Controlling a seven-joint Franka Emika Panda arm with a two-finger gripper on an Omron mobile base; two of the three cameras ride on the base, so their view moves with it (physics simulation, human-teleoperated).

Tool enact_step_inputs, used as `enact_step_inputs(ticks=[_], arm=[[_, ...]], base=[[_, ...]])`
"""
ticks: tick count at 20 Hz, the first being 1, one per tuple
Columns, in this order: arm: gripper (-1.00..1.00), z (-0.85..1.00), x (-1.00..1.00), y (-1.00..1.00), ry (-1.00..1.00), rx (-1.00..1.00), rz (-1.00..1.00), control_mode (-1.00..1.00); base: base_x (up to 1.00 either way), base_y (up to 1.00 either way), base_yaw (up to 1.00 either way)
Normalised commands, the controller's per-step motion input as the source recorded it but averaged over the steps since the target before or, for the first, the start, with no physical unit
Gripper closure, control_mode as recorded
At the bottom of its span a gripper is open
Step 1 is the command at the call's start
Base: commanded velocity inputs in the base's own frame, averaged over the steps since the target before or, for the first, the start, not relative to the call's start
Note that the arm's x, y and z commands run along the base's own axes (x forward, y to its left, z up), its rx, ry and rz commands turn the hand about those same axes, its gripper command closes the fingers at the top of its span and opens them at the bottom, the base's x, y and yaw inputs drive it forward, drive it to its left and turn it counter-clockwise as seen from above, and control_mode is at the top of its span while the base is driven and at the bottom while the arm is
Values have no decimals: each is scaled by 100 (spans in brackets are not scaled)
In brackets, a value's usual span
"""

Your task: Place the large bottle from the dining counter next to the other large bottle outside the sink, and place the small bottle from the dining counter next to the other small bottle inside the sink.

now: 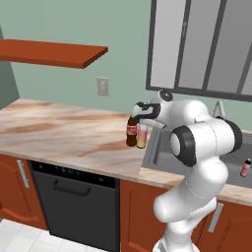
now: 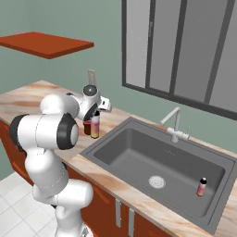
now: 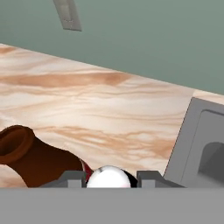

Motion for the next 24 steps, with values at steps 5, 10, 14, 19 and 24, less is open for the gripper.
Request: enact_step_inputs(ticks=[5, 10, 14, 19, 24], arm=[[-100, -29, -9, 1, -2, 1, 0, -100], [-100, -12, -11, 0, -2, 1, 0, -100], [-100, 2, -9, 0, -2, 1, 0, -100], [-100, 19, 0, 0, -3, 0, 0, -100], [-100, 49, 0, 0, -2, 0, 0, -100]], base=[[0, 0, 0], [0, 0, 0], [0, 0, 0], [0, 0, 0], [0, 0, 0]])
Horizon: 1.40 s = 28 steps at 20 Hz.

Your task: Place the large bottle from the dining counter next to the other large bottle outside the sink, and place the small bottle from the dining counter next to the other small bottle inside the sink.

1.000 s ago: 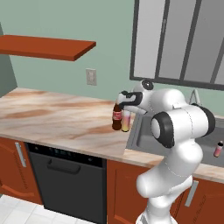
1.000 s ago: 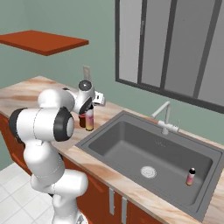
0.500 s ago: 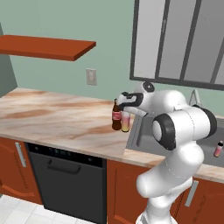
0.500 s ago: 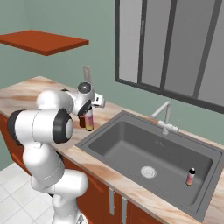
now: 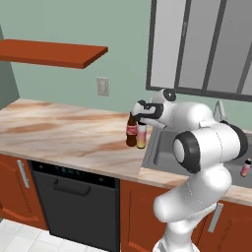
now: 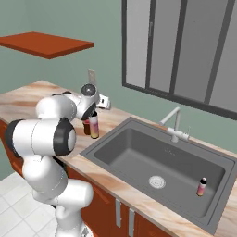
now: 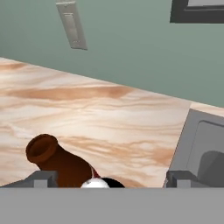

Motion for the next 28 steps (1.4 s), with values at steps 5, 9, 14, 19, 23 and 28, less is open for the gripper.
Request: enact_step_inputs(ticks=[5, 9, 14, 19, 23, 28], arm=[[-100, 67, -9, 0, 1, 0, 0, -100], [-100, 63, -37, -9, 5, -2, 0, -100], [-100, 54, -54, -16, 4, 0, 0, -100], [-100, 47, -85, -11, 2, 0, 0, -100], [-100, 52, -84, 0, 2, 0, 0, -100], [-100, 49, -74, 0, 0, 0, 0, -100]], base=[[0, 0, 0], [0, 0, 0], [0, 0, 0], [0, 0, 0], [0, 0, 0], [0, 0, 0]])
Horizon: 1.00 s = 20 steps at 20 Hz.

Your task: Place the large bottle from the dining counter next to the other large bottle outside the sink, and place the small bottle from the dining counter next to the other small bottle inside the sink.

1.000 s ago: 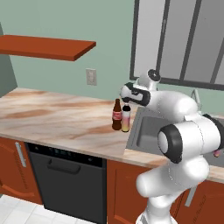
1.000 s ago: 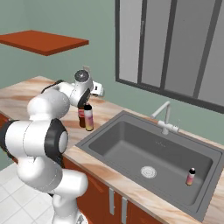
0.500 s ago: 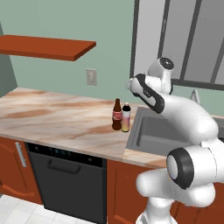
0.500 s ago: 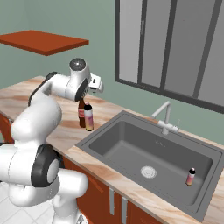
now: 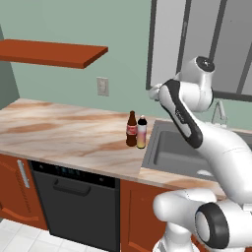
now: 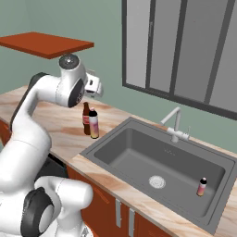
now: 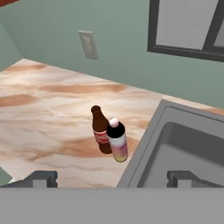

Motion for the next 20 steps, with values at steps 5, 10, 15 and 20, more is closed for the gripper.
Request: enact_step_inputs(ticks=[5, 10, 15, 20], arm=[[-100, 43, -60, -1, 0, 0, 0, -100], [-100, 34, -55, 0, 0, 0, 0, -100], [-100, 16, -52, -3, 0, 0, 0, -100], [-100, 3, -52, -13, -2, 0, -1, -100]], base=[[0, 0, 0], [0, 0, 0], [0, 0, 0], [0, 0, 0]])
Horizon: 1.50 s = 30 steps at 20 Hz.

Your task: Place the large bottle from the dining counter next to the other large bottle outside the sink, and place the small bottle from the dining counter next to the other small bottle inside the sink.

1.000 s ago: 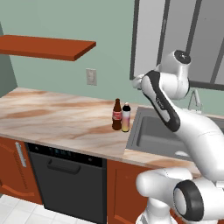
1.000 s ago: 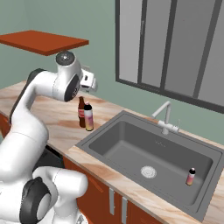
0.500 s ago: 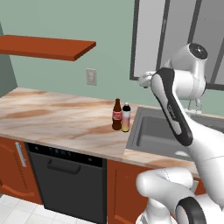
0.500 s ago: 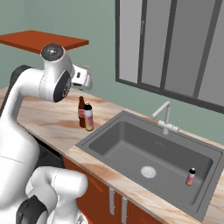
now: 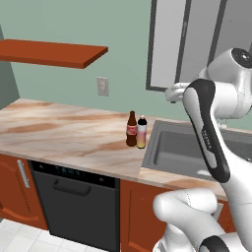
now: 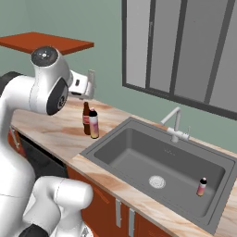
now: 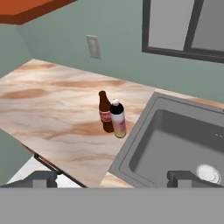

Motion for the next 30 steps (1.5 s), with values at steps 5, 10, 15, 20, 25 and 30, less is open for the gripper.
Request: enact_step_inputs(ticks=[5, 10, 15, 20, 25, 30], arm=[[-100, 0, -10, -3, -1, 0, -1, 100], [-100, 0, 0, 0, 0, 0, 0, 100], [-100, 0, 0, 0, 0, 0, 0, 100], [-100, 0, 0, 0, 0, 0, 0, 100], [-100, 0, 0, 0, 0, 0, 0, 100], [-100, 0, 0, 0, 0, 0, 0, 100]], base=[[-52, -15, -3], [-94, -7, -6], [-100, 0, -9], [-100, 0, -7], [-100, 0, -7], [-100, 0, -7]])
